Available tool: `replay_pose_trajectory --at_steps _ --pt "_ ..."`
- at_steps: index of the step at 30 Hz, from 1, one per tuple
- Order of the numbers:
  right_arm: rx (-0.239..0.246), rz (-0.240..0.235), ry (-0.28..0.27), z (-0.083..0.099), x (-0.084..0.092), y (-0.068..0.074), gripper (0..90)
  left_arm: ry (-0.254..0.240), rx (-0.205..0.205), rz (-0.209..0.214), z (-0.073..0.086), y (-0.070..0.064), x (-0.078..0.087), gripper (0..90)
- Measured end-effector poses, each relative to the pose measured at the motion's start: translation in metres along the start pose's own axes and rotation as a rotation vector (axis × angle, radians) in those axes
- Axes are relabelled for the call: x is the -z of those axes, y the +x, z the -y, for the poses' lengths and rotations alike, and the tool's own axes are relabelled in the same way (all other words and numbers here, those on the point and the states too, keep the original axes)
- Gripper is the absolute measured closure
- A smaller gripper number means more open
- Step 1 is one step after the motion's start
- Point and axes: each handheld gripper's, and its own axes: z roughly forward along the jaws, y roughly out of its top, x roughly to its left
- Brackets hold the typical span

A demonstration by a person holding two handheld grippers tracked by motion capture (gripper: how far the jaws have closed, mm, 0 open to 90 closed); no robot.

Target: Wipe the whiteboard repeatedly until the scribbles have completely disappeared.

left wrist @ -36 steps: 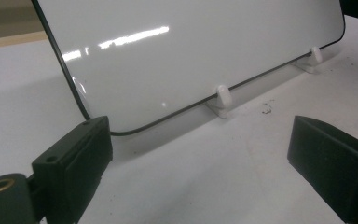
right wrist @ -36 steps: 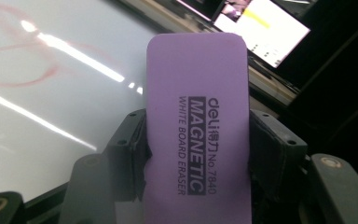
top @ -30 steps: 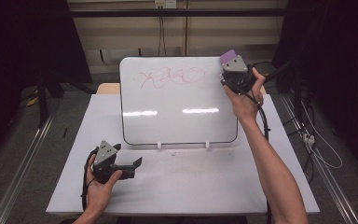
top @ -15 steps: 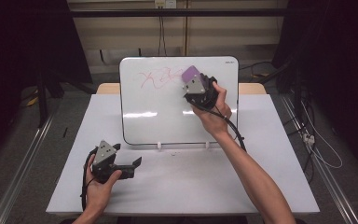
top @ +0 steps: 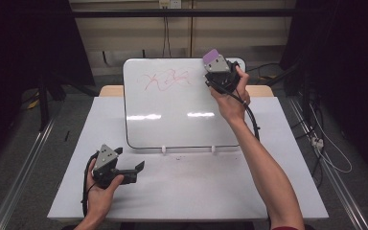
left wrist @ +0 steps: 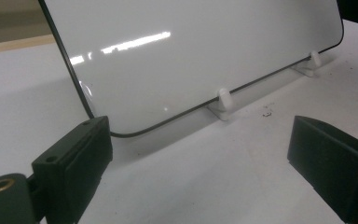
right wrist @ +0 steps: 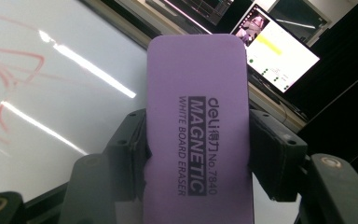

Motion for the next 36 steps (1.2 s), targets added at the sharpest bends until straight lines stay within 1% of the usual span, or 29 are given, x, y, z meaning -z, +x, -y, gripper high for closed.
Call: replay_pose_trajectory --at_steps 1,2,3,5,8,10,11,12,14,16,17,18,19,20,22,23,25,26,27,31,32,33,34,36 --pt "0.005 0.007 0.0 0.0 0.0 0.002 41.8 0.0 0.002 0.0 0.0 0.0 0.0 6.4" --pt "0.026 0.024 -0.003 0.0 0.0 0.005 41.8 0.001 -0.001 0.0 0.0 0.0 0.0 6.4" --pt "0.04 0.024 -0.005 0.0 0.001 0.01 41.9 0.001 0.0 0.003 0.0 0.0 -0.001 6.4" --pt "0.06 0.008 -0.013 -0.002 0.003 0.023 41.8 0.001 0.003 0.001 0.0 0.0 -0.002 6.4" --pt "0.103 -0.031 -0.033 -0.007 0.006 0.049 41.9 -0.002 0.006 0.001 0.0 -0.001 -0.002 6.4" --pt "0.116 -0.064 -0.049 -0.009 0.009 0.067 41.8 0.0 0.003 0.004 0.0 -0.002 -0.002 6.4" --pt "0.139 -0.074 -0.057 -0.01 0.01 0.076 41.9 0.002 -0.001 0.003 0.0 -0.001 -0.002 6.4" --pt "0.145 -0.088 -0.064 -0.011 0.012 0.085 41.8 0.002 -0.001 0.003 0.0 -0.001 -0.002 6.4" --pt "0.165 -0.116 -0.075 -0.011 0.016 0.098 41.8 0.001 0.001 0.003 0.0 -0.002 -0.002 6.4" --pt "0.175 -0.137 -0.082 -0.011 0.019 0.106 41.9 0.001 0.002 0.004 0.0 -0.001 -0.002 6.4" --pt "0.185 -0.137 -0.085 -0.011 0.02 0.108 41.9 0.005 -0.002 0.002 0.0 -0.001 -0.002 6.4" --pt "0.183 -0.137 -0.087 -0.011 0.02 0.108 41.9 0.006 -0.002 0.003 0.0 -0.001 -0.002 6.4" --pt "0.176 -0.15 -0.084 -0.011 0.02 0.105 41.9 0.004 0.0 0.005 0.0 -0.001 -0.002 6.4" --pt "0.171 -0.147 -0.085 -0.011 0.018 0.102 41.9 0.001 0.003 0.003 0.0 -0.001 -0.002 6.4" --pt "0.154 -0.112 -0.081 -0.01 0.015 0.091 41.9 0.0 0.004 0.002 0.0 -0.001 -0.002 6.4" --pt "0.135 -0.103 -0.071 -0.01 0.013 0.082 41.9 -0.001 0.005 0.001 0.0 -0.001 -0.002 6.4" --pt "0.08 -0.06 -0.049 -0.006 0.01 0.06 41.9 0.0 0.011 0.004 0.001 -0.001 -0.002 6.4" --pt "0.045 -0.046 -0.035 -0.002 0.008 0.048 41.9 0.001 0.008 0.004 0.001 0.0 -0.002 6.4" --pt "0.021 -0.019 -0.02 0.002 0.008 0.037 41.9 0.002 0.003 0.003 0.0 0.0 -0.001 6.4" --pt "-0.043 0.067 0.034 0.02 0.008 -0.004 41.9 0.002 -0.004 -0.001 0.0 0.0 -0.001 6.4" --pt "-0.056 0.08 0.043 0.025 0.009 -0.013 41.9 0.002 -0.004 -0.001 0.0 0.0 -0.001 6.4" --pt "-0.064 0.099 0.053 0.029 0.01 -0.02 41.9 0.001 -0.002 -0.002 0.0 0.0 -0.001 6.4" --pt "-0.061 0.12 0.062 0.032 0.01 -0.026 41.9 -0.001 0.002 -0.002 0.0 0.0 -0.001 6.4" --pt "-0.079 0.121 0.074 0.037 0.011 -0.033 41.9 0.0 0.003 -0.003 0.0 -0.001 -0.002 6.4"
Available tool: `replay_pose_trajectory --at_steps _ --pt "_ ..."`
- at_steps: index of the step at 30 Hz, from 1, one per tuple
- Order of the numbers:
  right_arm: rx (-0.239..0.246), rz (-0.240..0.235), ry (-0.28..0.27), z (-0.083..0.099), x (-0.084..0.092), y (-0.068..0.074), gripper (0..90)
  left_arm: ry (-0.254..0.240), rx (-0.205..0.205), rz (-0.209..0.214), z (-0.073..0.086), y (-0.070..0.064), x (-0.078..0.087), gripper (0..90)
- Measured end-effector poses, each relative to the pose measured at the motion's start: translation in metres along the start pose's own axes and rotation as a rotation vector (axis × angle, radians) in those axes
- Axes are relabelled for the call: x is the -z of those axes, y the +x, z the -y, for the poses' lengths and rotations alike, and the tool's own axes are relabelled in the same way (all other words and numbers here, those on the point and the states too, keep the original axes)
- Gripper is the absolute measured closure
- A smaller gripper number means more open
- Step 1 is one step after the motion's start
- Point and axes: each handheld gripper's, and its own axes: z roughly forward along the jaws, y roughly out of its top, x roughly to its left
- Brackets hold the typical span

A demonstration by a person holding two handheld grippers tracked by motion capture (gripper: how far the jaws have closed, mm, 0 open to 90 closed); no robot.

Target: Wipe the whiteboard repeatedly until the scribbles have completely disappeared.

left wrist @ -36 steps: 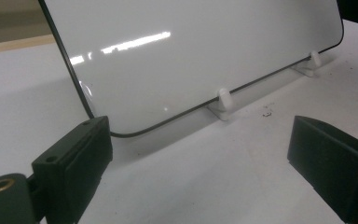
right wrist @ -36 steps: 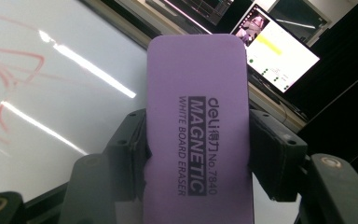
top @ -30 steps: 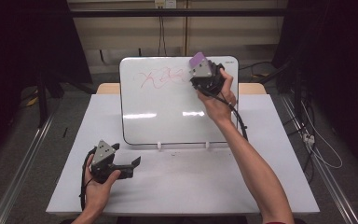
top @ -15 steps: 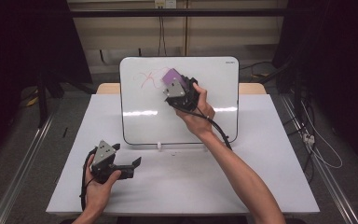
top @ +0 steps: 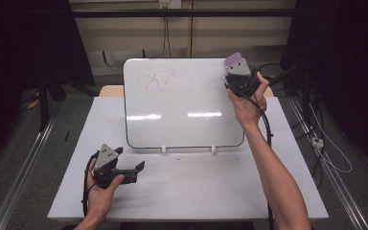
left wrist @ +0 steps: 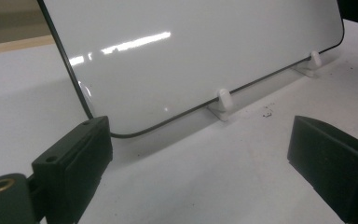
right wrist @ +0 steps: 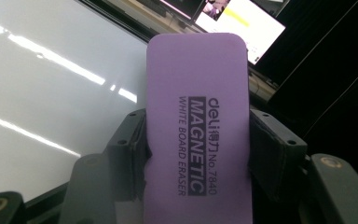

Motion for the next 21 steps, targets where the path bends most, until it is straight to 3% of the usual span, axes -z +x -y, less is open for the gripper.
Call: replay_pose_trajectory --at_steps 2,4,10,14,17,21 --pt "0.017 0.016 -0.001 -0.002 0.001 0.004 41.9 -0.001 0.004 0.001 0.0 0.0 -0.001 6.4" --pt "0.016 -0.007 -0.011 -0.007 0.002 0.013 41.9 0.003 -0.003 0.0 0.0 0.0 -0.001 6.4" --pt "0.106 -0.066 -0.07 -0.037 0.003 0.062 41.9 -0.001 0.004 0.007 0.0 -0.001 0.0 6.4" --pt "0.136 -0.107 -0.108 -0.057 0.003 0.094 41.9 0.001 0.002 0.008 0.001 0.0 0.001 6.4" --pt "0.161 -0.125 -0.13 -0.064 0.003 0.115 41.9 -0.008 0.008 0.006 0.0 0.0 0.002 6.4" --pt "0.231 -0.151 -0.167 -0.064 0.01 0.139 41.9 -0.004 0.004 0.004 0.0 0.0 0.002 6.4"
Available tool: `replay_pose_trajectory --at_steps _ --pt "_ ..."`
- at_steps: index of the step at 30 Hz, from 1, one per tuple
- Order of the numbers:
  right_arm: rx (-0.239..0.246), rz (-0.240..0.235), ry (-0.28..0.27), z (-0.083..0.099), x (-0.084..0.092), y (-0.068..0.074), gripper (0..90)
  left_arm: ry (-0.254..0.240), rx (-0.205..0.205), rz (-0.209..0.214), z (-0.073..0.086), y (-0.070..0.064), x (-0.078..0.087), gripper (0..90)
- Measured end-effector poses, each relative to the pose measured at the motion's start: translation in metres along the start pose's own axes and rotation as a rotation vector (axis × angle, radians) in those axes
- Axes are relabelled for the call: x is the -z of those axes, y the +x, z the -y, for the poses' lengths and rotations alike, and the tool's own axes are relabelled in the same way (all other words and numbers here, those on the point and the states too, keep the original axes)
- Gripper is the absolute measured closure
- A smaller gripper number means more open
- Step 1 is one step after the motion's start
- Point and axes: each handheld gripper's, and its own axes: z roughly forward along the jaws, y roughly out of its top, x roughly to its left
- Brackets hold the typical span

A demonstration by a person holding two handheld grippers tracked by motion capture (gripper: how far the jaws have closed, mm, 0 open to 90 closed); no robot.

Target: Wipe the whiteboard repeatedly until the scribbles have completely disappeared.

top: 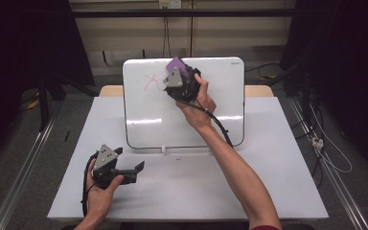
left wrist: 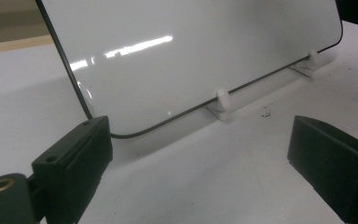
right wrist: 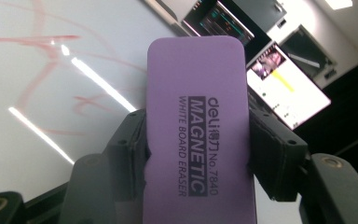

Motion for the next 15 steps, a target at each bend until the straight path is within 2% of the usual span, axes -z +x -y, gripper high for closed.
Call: replay_pose_trajectory --at_steps 6,8,9,10,11,14,15 --pt "0.072 -0.109 -0.048 -0.004 0.009 0.033 41.9 0.002 -0.003 0.002 0.0 -0.001 -0.001 6.4" --pt "0.094 -0.129 -0.064 -0.005 0.012 0.042 41.9 0.005 -0.005 0.0 0.0 -0.001 -0.001 6.4" --pt "0.105 -0.124 -0.064 -0.005 0.012 0.044 41.9 0.003 0.0 0.0 0.0 -0.001 -0.001 6.4" --pt "0.099 -0.135 -0.063 -0.006 0.011 0.042 41.8 0.001 0.001 0.0 0.0 -0.001 -0.001 6.4" --pt "0.074 -0.14 -0.062 -0.006 0.01 0.038 41.9 0.001 -0.004 -0.002 0.0 0.0 0.0 6.4" --pt "0.024 -0.099 -0.056 -0.007 0.001 0.018 41.9 0.001 0.001 0.001 0.0 0.0 0.001 6.4" --pt "0.022 -0.087 -0.048 -0.009 -0.002 0.01 41.9 0.001 0.001 0.003 0.0 0.0 0.001 6.4"
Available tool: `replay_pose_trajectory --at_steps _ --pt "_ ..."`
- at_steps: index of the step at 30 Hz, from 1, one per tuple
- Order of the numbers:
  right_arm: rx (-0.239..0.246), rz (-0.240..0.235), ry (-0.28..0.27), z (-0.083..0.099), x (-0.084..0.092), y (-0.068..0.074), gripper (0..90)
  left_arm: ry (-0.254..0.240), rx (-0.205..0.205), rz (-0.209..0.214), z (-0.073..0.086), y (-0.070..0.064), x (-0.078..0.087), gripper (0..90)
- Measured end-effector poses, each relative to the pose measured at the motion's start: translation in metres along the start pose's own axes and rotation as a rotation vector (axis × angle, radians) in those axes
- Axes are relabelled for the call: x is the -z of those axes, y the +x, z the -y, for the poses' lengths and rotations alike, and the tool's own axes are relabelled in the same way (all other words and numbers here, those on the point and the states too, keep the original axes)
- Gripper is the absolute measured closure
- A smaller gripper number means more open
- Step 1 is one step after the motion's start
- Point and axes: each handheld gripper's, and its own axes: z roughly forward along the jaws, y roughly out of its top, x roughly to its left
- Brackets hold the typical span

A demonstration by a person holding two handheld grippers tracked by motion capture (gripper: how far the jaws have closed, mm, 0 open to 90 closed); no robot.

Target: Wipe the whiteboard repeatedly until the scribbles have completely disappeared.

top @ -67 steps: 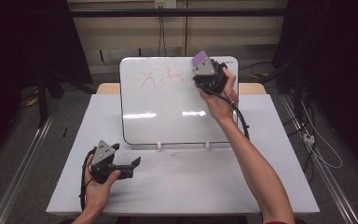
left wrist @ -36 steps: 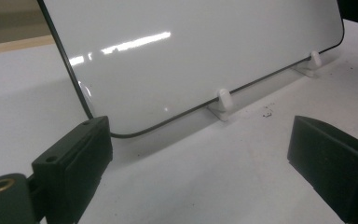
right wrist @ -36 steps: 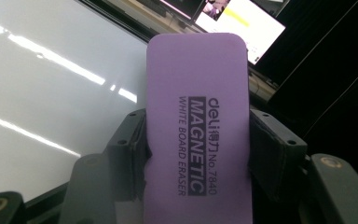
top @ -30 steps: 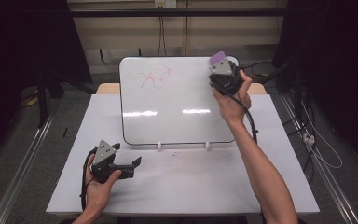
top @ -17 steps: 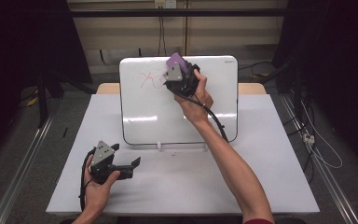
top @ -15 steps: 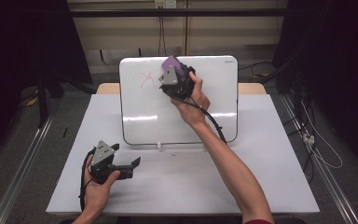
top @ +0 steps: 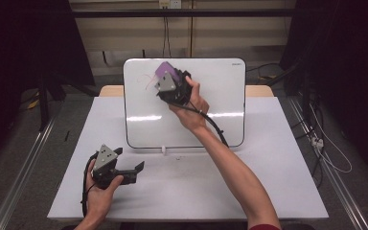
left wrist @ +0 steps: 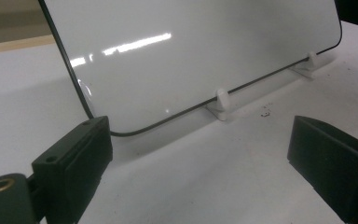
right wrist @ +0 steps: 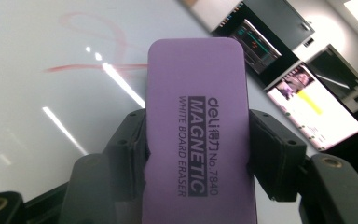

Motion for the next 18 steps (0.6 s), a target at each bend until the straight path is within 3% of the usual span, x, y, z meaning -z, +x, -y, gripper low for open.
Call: replay_pose_trajectory --at_steps 5,7,9,14,18 --pt "-0.024 0.066 0.028 -0.007 -0.009 -0.031 41.9 -0.005 0.002 -0.001 0.0 0.001 0.001 6.4" --pt "-0.026 0.072 0.036 -0.008 -0.01 -0.033 41.9 -0.006 0.002 -0.001 -0.001 0.001 0.001 6.4" --pt "0.006 0.076 0.027 -0.009 -0.01 -0.023 41.9 -0.004 0.0 -0.003 -0.001 0.001 0.0 6.4" --pt "0.1 -0.006 -0.001 -0.014 -0.003 0.024 41.9 -0.006 -0.005 -0.004 -0.001 0.0 0.0 6.4" --pt "0.134 -0.075 -0.022 -0.016 0.004 0.057 41.8 -0.004 -0.004 -0.003 0.0 0.0 0.0 6.4"
